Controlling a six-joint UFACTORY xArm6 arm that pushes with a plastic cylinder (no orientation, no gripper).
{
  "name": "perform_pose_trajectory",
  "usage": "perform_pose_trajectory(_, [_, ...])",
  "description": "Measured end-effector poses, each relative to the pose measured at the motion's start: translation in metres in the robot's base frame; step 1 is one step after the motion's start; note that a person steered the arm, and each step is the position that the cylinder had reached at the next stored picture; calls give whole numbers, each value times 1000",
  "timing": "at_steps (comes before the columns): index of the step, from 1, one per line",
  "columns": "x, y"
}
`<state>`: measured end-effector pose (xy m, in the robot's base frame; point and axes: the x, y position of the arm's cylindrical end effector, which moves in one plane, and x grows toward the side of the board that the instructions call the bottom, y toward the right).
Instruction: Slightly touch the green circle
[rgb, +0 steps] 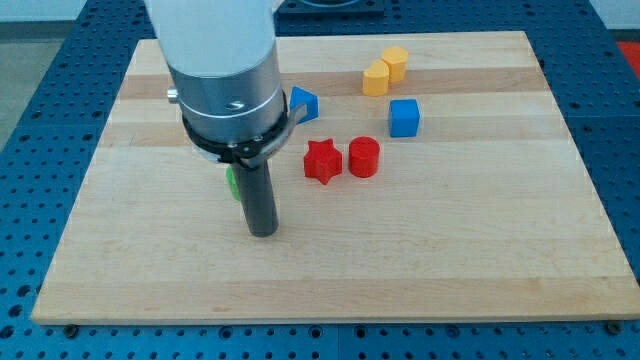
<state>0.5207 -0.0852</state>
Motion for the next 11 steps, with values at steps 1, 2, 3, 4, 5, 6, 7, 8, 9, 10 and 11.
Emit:
perform_pose_trajectory(1, [-76, -17])
perform_pose_trajectory(2, [-165, -31])
perform_pose_trajectory(3, [-205, -37])
perform_pose_trajectory(4, [-187, -37])
perform_pose_trajectory(5, [-101, -37])
perform_pose_trajectory(6, [-65, -40])
perform_pose_trajectory(7, [-62, -76])
perform_pose_trajectory(8, [-64, -132])
perform_pose_trajectory(9, [-64, -141])
perform_pose_trajectory(10, [-78, -136])
perform_pose_trajectory(11, [-31, -136])
